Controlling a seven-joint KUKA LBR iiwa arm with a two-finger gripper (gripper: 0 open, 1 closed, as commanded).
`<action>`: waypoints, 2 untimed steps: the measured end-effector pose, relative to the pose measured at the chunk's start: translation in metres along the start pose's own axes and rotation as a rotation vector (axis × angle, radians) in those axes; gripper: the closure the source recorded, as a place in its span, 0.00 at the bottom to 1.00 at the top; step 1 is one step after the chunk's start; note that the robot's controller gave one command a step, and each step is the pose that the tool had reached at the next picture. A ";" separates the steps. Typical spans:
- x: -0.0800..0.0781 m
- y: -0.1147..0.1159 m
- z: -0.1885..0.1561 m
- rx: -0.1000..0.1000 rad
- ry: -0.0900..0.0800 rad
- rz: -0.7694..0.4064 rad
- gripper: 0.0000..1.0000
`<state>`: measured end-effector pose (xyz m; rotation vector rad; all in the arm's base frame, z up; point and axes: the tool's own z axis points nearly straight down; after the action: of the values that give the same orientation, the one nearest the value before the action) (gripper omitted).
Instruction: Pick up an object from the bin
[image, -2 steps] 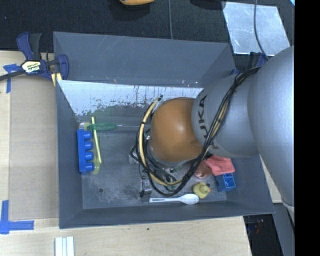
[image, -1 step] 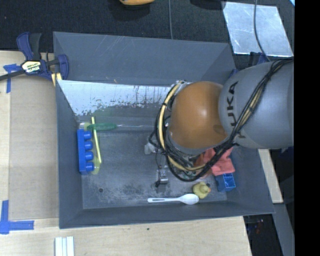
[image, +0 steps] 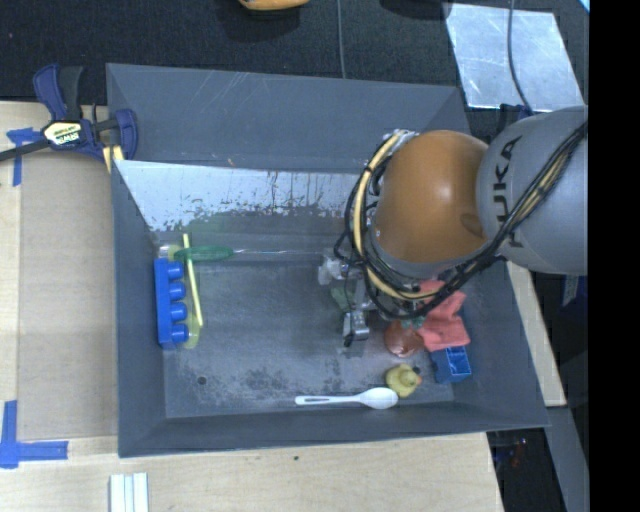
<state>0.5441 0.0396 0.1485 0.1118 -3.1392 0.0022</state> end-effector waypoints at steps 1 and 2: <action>0.012 0.012 -0.052 -0.003 -0.003 -0.014 0.00; 0.000 -0.051 -0.007 0.000 -0.006 0.031 0.00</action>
Offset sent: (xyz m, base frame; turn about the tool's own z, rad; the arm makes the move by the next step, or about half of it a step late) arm 0.0084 -0.0830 -0.0290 0.0593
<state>0.5477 -0.0114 0.1551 0.0632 -3.1466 0.0020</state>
